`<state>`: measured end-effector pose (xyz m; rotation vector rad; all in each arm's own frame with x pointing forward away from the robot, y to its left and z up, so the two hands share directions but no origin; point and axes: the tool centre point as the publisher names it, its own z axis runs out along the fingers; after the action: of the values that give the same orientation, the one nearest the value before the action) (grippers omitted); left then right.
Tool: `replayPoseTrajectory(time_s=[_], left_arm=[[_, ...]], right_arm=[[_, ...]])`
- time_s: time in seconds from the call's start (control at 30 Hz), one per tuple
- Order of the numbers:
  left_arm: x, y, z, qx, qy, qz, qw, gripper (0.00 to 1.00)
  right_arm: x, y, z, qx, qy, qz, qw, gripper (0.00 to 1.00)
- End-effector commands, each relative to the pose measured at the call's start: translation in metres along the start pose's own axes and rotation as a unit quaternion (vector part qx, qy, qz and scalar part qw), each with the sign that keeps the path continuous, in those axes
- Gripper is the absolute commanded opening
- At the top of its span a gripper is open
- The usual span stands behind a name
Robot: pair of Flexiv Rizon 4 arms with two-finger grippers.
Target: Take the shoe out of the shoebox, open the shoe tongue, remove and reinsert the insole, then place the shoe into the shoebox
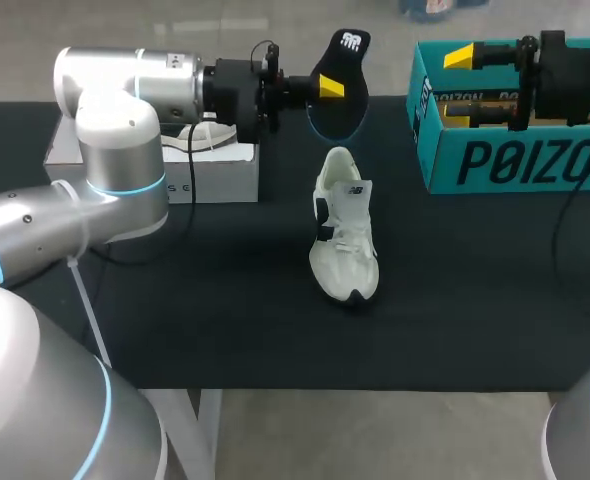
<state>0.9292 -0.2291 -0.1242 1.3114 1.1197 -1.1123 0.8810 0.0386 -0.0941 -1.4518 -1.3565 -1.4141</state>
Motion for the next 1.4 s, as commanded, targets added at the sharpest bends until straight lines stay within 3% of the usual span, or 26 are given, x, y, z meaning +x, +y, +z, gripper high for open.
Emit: replayPoseTrajectory(time_s=[0.03, 0.2, 0.53, 0.73, 0.77, 0.8, 0.87, 0.9, 0.93, 0.97, 1.03, 1.07, 1.1, 1.17, 1.2, 1.33, 1.4], left_arm=[[0.000, 0.001, 0.001, 0.000, 0.000, 0.000, 1.000, 0.00], [0.000, 0.001, 0.001, 0.000, 0.000, 0.000, 1.000, 0.00], [0.000, 0.001, 0.001, 0.000, 0.000, 0.000, 1.000, 0.00], [-0.013, 0.016, 0.006, -0.011, 0.016, -0.194, 0.981, 0.00], [-0.015, 0.017, 0.006, 0.011, 0.014, -0.223, 0.975, 0.00], [-0.017, 0.017, 0.006, 0.009, 0.018, -0.239, 0.971, 0.00], [-0.021, 0.021, 0.007, 0.013, 0.029, -0.316, 0.948, 0.00], [-0.021, 0.023, 0.008, -0.007, 0.047, -0.347, 0.937, 0.00], [-0.020, 0.024, 0.008, 0.014, 0.042, -0.373, 0.927, 0.00], [-0.022, 0.025, 0.007, 0.007, 0.050, -0.408, 0.911, 0.00], [-0.021, 0.028, 0.004, 0.030, 0.049, -0.469, 0.881, 0.00], [-0.019, 0.030, 0.005, 0.018, 0.068, -0.509, 0.858, 0.00], [-0.018, 0.032, 0.004, 0.050, 0.061, -0.543, 0.836, 0.00], [-0.015, 0.036, 0.004, 0.040, 0.082, -0.602, 0.793, 0.00], [-0.014, 0.038, 0.002, 0.069, 0.069, -0.628, 0.772, 0.00], [-0.007, 0.050, 0.000, 0.112, 0.087, -0.730, 0.669, 0.00], [-0.003, 0.056, 0.000, 0.127, 0.086, -0.760, 0.632, 0.00]], right_arm=[[-0.008, -0.001, -0.001, 0.009, -0.013, -0.003, 1.000, 1.00], [-0.020, -0.007, 0.000, 0.014, -0.024, 0.001, 1.000, 1.00], [-0.023, -0.010, -0.009, 0.006, -0.034, 0.003, 0.999, 1.00], [-0.027, -0.013, -0.008, 0.006, -0.033, 0.009, 0.999, 1.00], [-0.027, -0.013, -0.007, 0.006, -0.032, 0.009, 0.999, 1.00], [-0.027, -0.013, -0.007, 0.007, -0.032, 0.010, 0.999, 1.00], [-0.029, -0.013, -0.006, 0.008, -0.030, 0.011, 0.999, 1.00], [-0.029, -0.013, -0.006, 0.008, -0.029, 0.012, 0.999, 1.00], [-0.030, -0.014, -0.005, 0.008, -0.029, 0.012, 0.999, 1.00], [-0.030, -0.014, -0.005, 0.009, -0.029, 0.013, 0.999, 1.00], [-0.031, -0.015, -0.005, 0.009, -0.030, 0.015, 0.999, 1.00], [-0.031, -0.015, -0.005, 0.009, -0.030, 0.016, 0.999, 1.00], [-0.032, -0.016, -0.005, 0.009, -0.030, 0.017, 0.999, 1.00], [-0.032, -0.016, -0.005, 0.010, -0.030, 0.018, 0.999, 1.00], [-0.032, -0.016, -0.005, 0.010, -0.030, 0.019, 0.999, 1.00], [-0.031, -0.017, -0.005, 0.012, -0.031, 0.020, 0.999, 1.00], [-0.029, -0.017, -0.005, 0.014, -0.033, 0.017, 0.999, 1.00]])
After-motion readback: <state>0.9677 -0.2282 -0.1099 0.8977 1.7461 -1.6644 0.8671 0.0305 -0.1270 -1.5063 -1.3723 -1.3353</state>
